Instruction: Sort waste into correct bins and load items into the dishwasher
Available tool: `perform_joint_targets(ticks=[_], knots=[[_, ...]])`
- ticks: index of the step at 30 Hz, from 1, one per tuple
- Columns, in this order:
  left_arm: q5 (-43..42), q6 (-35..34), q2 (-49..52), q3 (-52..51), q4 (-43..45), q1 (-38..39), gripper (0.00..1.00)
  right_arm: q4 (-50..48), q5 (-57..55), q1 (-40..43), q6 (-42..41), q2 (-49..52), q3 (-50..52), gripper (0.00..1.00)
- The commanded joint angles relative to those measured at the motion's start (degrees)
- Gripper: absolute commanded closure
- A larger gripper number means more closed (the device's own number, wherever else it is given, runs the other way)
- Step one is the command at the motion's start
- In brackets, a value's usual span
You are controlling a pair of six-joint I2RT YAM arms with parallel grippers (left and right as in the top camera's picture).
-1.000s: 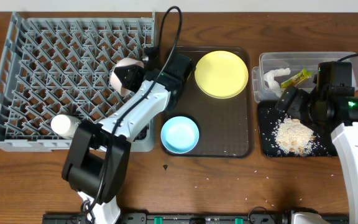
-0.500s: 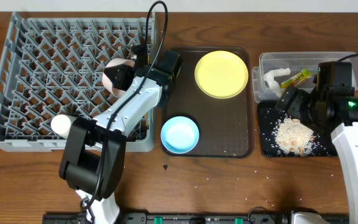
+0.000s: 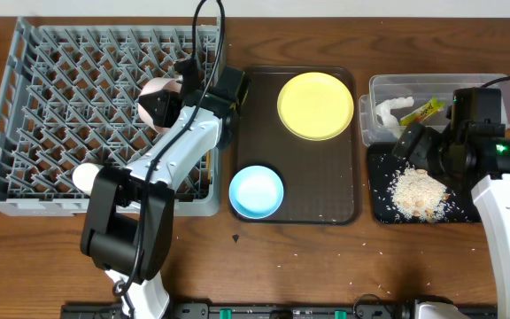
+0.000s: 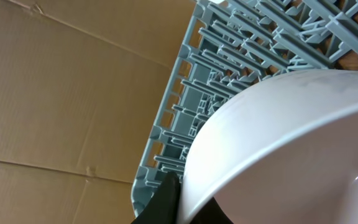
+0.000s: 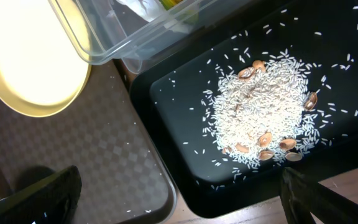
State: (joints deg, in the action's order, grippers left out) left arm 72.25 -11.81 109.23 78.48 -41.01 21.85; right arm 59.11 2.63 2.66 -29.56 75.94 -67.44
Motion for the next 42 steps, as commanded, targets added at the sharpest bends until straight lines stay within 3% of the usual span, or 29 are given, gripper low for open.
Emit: perform_joint_targets(ticks=[1, 8, 17, 25, 32, 39, 42], knots=[[-5.07, -1.62, 0.61, 0.72, -0.61, 0.13, 0.92, 0.09, -0.7, 0.04, 0.02, -0.79, -0.31, 0.01], [-7.34, -2.27, 0.61, 0.72, -2.95, 3.19, 0.92, 0.09, -0.7, 0.04, 0.02, -0.79, -0.31, 0.01], [-7.32, -2.34, 0.61, 0.72, -6.14, 5.92, 0.83, 0.09, -0.7, 0.04, 0.02, -0.79, -0.31, 0.01], [-7.69, -3.98, 0.33, 0.72, -8.48, 7.69, 0.57, 0.09, -0.7, 0.04, 0.02, -0.79, -0.31, 0.01], [-8.87, -3.98, 0.26, 0.72, -8.72, 9.07, 0.53, 0.09, -0.7, 0.04, 0.02, -0.79, -0.31, 0.01], [-9.33, -3.98, -2.21, 1.09, -8.83, 11.06, 0.38, 0.09, -0.7, 0.04, 0.02, -0.79, -0.31, 0.01], [-15.67, -3.98, -5.2, 1.38, -8.61, 12.35, 0.35, 0.09, -0.7, 0.04, 0.02, -0.79, -0.31, 0.01]])
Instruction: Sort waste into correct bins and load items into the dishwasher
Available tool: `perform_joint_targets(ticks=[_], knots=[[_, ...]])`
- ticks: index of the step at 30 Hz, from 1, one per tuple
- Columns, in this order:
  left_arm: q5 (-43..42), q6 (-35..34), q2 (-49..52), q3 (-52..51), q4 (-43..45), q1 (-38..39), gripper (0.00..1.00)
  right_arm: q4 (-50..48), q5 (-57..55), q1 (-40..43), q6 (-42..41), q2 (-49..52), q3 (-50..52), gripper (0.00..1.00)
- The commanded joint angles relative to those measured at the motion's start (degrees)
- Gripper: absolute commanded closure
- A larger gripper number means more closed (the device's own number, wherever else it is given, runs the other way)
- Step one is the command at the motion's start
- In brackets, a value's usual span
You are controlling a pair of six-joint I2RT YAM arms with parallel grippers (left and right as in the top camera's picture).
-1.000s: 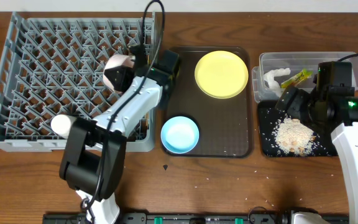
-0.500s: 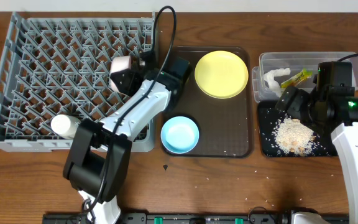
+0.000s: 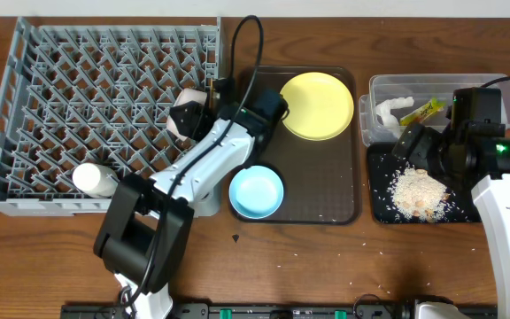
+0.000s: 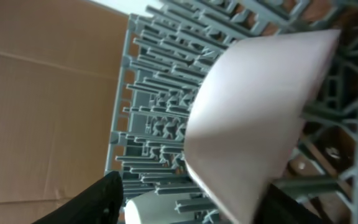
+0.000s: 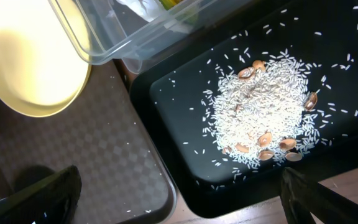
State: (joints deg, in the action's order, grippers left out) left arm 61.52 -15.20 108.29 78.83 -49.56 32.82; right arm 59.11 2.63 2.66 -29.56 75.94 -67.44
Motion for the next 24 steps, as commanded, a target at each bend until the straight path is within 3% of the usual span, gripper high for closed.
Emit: perform_joint_targets(ticks=[1, 10, 12, 15, 20, 24], knots=[[-7.96, -0.59, -5.2, 1.03, 0.09, 1.62, 0.35, 0.09, -0.7, 0.04, 0.02, -0.79, -0.31, 0.01], [-45.09, -0.57, -13.81, 1.03, 2.03, 1.77, 0.35, 0.09, -0.7, 0.04, 0.02, -0.79, -0.31, 0.01], [-52.06, -0.57, -14.91, 1.03, 1.49, 1.77, 0.4, 0.07, -0.7, 0.04, 0.02, -0.79, -0.31, 0.01], [-55.32, -2.89, -14.88, 0.9, -0.96, 1.77, 0.55, 0.09, -0.7, 0.04, 0.02, -0.79, -0.31, 0.01], [-56.0, -5.27, -12.68, -2.62, -1.46, 3.43, 0.92, 0.09, -0.7, 0.04, 0.02, -0.79, -0.31, 0.01], [-56.02, -6.64, -8.52, -4.24, -1.07, 6.49, 0.92, 0.09, -0.7, 0.04, 0.02, -0.79, -0.31, 0.01]])
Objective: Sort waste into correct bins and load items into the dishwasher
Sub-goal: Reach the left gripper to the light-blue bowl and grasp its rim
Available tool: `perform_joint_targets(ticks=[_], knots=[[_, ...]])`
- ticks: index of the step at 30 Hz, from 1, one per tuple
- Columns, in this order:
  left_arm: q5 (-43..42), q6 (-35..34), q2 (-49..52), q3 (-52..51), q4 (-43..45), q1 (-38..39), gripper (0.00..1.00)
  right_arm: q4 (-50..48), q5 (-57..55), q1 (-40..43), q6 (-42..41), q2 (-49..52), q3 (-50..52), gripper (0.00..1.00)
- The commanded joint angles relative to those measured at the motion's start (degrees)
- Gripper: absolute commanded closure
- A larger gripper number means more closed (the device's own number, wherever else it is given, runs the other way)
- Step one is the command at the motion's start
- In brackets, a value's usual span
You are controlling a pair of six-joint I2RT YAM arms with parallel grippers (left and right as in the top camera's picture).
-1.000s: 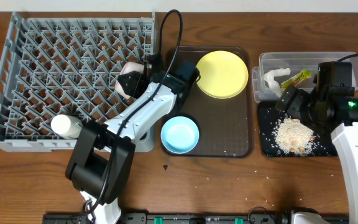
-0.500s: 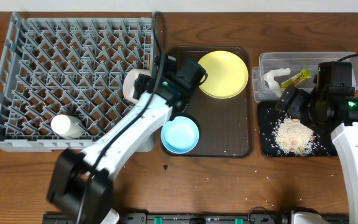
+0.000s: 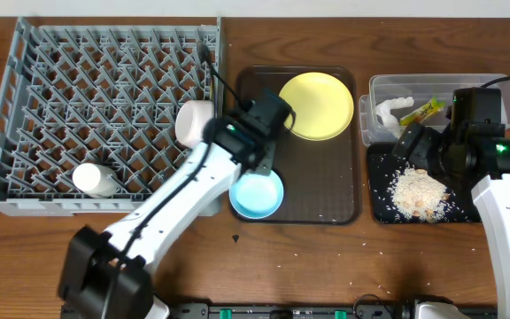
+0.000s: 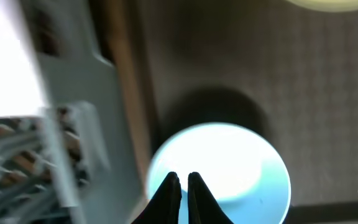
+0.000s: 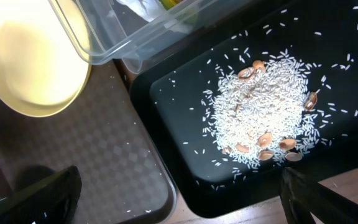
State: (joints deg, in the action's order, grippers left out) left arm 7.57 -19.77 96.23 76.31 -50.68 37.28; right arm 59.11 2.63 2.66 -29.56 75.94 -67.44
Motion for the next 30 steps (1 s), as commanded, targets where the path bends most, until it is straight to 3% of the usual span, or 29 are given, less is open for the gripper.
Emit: perform_joint_targets(ticks=[1, 8, 13, 18, 20, 26, 30], knots=[[-2.08, -2.6, 4.7, -1.99, 0.68, 2.84, 0.92, 0.09, -0.7, 0.04, 0.02, -0.79, -0.31, 0.01], [-11.19, -3.39, 13.42, -2.36, 9.73, 6.91, 0.92, 0.09, -0.7, 0.04, 0.02, -0.79, -0.31, 0.01], [-20.37, 1.81, 12.52, -0.15, 15.1, 7.61, 0.92, 0.09, -0.7, 0.04, 0.02, -0.79, -0.31, 0.01], [-17.64, 6.23, 6.4, 5.2, 9.84, 6.69, 0.83, 0.07, -0.7, 0.04, 0.02, -0.79, -0.31, 0.01], [-14.38, 6.19, 2.91, 5.66, 7.26, 5.46, 0.66, 0.09, -0.7, 0.04, 0.02, -0.79, -0.31, 0.01], [-10.51, 5.95, -1.33, 4.61, -2.75, -0.74, 0.64, 0.09, -0.7, 0.04, 0.02, -0.79, -0.31, 0.01], [-11.21, 5.75, 0.59, -1.22, -2.82, -4.57, 0.54, 0.09, -0.7, 0.04, 0.02, -0.79, -0.31, 0.01]])
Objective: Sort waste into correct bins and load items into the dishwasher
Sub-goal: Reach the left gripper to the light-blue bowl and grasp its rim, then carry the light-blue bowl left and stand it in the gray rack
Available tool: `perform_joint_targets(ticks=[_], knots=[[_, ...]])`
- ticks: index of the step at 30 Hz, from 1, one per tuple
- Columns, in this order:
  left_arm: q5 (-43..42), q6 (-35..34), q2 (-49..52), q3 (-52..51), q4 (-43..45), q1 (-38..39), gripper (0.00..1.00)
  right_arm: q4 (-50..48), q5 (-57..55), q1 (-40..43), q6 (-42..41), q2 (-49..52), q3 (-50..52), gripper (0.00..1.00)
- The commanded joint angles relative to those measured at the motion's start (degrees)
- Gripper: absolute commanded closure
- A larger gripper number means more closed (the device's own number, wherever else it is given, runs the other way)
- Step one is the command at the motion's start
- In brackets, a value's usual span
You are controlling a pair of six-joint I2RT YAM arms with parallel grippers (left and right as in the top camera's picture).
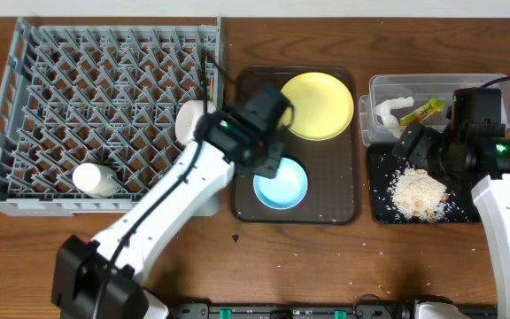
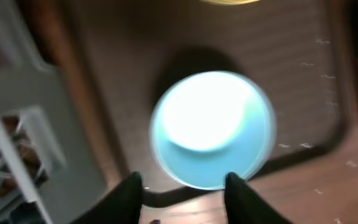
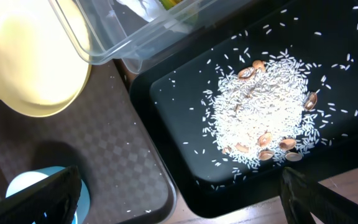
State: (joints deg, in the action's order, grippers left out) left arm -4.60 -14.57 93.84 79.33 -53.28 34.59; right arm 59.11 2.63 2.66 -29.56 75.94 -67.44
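Note:
A light blue bowl point(image 1: 281, 183) sits on the dark brown tray point(image 1: 336, 206), front centre. My left gripper point(image 2: 182, 194) hovers just above it, open, the bowl point(image 2: 211, 127) showing between and beyond the fingers. A yellow plate point(image 1: 315, 105) lies at the tray's back right. A pink cup point(image 1: 190, 120) lies in the grey dishwasher rack point(image 1: 25, 62) at its right side, and a white cup point(image 1: 91, 177) at the front. My right gripper point(image 3: 179, 202) is open over the black bin point(image 3: 185, 168) of rice and shells, holding nothing.
A clear bin point(image 1: 494, 84) at the back right holds a white wrapper and a yellow-green packet. Rice point(image 3: 266, 112) is heaped in the black bin. Stray grains lie on the wooden table at the front. The left arm reaches across the rack's front right corner.
My left gripper was shut above the blue bowl and now stands open. The bowl now lies further right on the tray. The right arm has not moved.
My left gripper held the pink cup over the middle of the rack. Then the cup was at the rack's right side with the fingers spread around it. Then the gripper was shut over the blue bowl on the tray, the cup left in the rack; now it is open there.

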Motion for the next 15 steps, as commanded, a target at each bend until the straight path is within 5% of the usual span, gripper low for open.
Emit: perform_joint_targets(ticks=[1, 10, 15], knots=[[0.17, 0.57, 3.69, -5.77, 0.55, -2.4, 0.52, 0.09, -0.7, 0.04, 0.02, -0.79, -0.31, 0.01], [-4.59, 0.35, 10.36, -11.63, 9.49, -3.02, 0.47, 0.07, -0.7, 0.04, 0.02, -0.79, -0.31, 0.01], [-7.21, -0.57, 13.6, -11.63, 12.7, -2.84, 0.78, 0.09, -0.7, 0.04, 0.02, -0.79, -0.31, 0.01]])
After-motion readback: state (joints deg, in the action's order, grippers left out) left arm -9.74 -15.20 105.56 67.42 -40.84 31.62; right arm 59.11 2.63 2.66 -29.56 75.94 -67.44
